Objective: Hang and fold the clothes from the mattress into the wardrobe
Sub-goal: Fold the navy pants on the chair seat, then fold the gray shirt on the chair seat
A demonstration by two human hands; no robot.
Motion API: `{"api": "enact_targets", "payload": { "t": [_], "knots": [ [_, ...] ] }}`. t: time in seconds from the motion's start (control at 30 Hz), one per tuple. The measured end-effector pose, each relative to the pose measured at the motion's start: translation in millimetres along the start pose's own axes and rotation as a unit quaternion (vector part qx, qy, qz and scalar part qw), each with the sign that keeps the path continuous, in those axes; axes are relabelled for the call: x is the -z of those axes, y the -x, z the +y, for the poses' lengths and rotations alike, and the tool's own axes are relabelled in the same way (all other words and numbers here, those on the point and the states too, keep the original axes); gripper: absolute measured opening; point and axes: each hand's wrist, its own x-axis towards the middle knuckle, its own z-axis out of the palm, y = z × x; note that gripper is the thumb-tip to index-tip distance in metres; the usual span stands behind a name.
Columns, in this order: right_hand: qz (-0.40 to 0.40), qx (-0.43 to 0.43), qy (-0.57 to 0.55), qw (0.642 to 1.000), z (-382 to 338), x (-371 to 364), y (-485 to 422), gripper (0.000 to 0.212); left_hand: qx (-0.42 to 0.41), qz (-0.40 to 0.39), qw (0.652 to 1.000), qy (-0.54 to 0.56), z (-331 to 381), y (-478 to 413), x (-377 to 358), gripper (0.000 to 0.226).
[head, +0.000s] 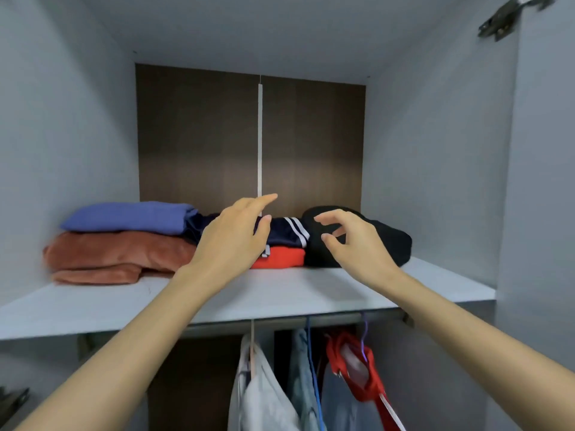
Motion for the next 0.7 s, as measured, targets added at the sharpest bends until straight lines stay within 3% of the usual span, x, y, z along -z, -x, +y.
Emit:
{"api": "enact_targets", "payload": {
  "t": [0.1,0.7],
  "knots": [
    [0.011,-0.01,0.005,1.0,-0.2,24.3,43.8,0.03,-0.015,0.016,1.0,-0.005,37.9,41.9,9.9,0.041],
    [-0.039,-0.175,0.035,0.983,-105.4,119.1,329.5,0.024,-0.009,-0.189,0.978,0.087,146.1,284.0,81.3,0.043]
  ]
}}
